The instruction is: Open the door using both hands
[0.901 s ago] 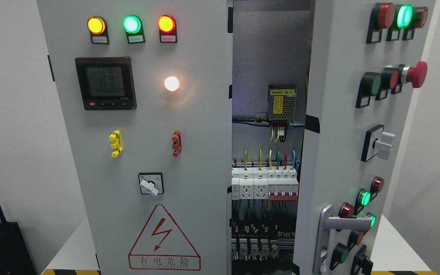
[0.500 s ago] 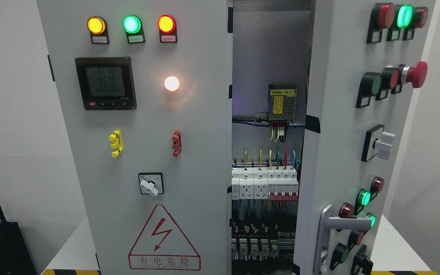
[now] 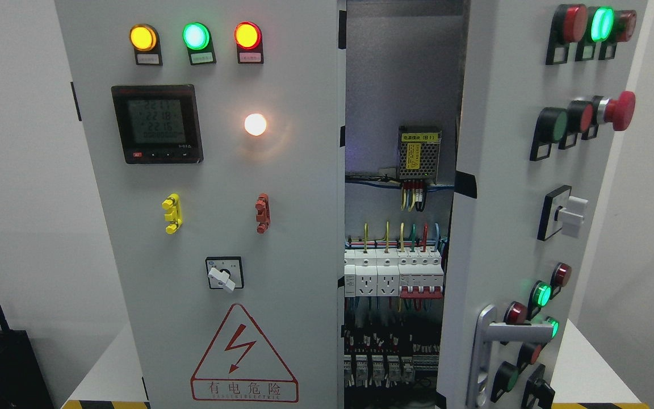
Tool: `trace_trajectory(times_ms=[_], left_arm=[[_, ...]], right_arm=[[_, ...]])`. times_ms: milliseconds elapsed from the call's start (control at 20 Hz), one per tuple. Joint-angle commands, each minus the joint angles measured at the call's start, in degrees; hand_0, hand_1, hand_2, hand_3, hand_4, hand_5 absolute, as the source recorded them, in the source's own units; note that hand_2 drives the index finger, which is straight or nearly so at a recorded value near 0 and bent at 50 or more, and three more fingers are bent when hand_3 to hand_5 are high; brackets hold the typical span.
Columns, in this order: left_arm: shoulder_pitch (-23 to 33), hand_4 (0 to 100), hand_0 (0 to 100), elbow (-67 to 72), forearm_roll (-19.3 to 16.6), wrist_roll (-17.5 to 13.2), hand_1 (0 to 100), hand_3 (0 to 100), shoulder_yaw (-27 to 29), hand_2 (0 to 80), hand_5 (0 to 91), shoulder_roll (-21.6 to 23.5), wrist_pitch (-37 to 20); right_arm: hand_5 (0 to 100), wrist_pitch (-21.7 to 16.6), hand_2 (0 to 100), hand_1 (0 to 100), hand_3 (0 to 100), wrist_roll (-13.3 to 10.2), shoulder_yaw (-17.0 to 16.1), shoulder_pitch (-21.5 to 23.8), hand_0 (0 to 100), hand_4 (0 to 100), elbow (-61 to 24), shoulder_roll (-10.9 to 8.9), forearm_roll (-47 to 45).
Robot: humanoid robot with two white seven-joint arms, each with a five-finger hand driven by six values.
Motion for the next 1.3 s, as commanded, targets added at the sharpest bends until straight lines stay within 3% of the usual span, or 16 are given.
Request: trace_trajectory(times_ms=[0, 200, 350, 500, 600, 801, 901, 1051, 1251], left_arm=[[0.9, 0, 0, -1.8, -0.5, 0.0, 0, 0, -0.1, 0.0, 0.0, 0.0, 0.0], [1.7, 0, 0, -1.8, -0.4, 0.0, 0, 0, -0.1, 0.0, 0.0, 0.0, 0.0], [6.6, 0, 0, -9.7, -0.4, -0.7, 0, 0, -0.9, 0.0, 0.0, 1.1, -0.2], [17.5, 0, 0, -33.8, -0.2, -8.9, 0, 0, -0.4, 0.0, 0.0, 6.2, 0.6], [21.5, 0, 0, -45.2, 2.3, -13.7, 0, 0, -0.4, 0.0, 0.0, 8.1, 0.7], [29.3, 0, 0, -65.0, 7.6, -15.0, 0, 0, 0.4, 0.0, 0.0, 15.5, -0.2], [32.5, 0, 0, -76.0, 12.3, -15.7, 0, 0, 5.1, 0.0, 0.0, 17.8, -0.6], [33.9, 0, 0, -90.1, 21.3, -19.3, 0, 0, 11.6, 0.0, 0.0, 23.1, -2.4], [32.6, 0, 0, -95.1, 39.0, -21.0, 0, 0, 18.5, 0.0, 0.0, 37.8, -2.5]], right_arm=[[0, 0.0, 0, 0, 0, 0.0, 0.0, 1.8, 38, 0, -1.8, 0.00, 1.2], [0, 0.0, 0, 0, 0, 0.0, 0.0, 1.8, 38, 0, -1.8, 0.00, 1.2], [0, 0.0, 0, 0, 0, 0.0, 0.0, 1.8, 38, 0, -1.8, 0.00, 1.2], [0, 0.0, 0, 0, 0, 0.0, 0.0, 1.8, 38, 0, -1.8, 0.00, 1.2], [0, 0.0, 0, 0, 0, 0.0, 0.0, 1.8, 38, 0, -1.8, 0.00, 1.2], [0, 0.0, 0, 0, 0, 0.0, 0.0, 1.8, 38, 0, -1.8, 0.00, 1.2], [0, 0.0, 0, 0, 0, 0.0, 0.0, 1.8, 38, 0, -1.8, 0.00, 1.2], [0, 0.0, 0, 0, 0, 0.0, 0.0, 1.8, 38, 0, -1.8, 0.00, 1.2], [0, 0.0, 0, 0, 0, 0.0, 0.0, 1.8, 38, 0, -1.8, 0.00, 1.2]])
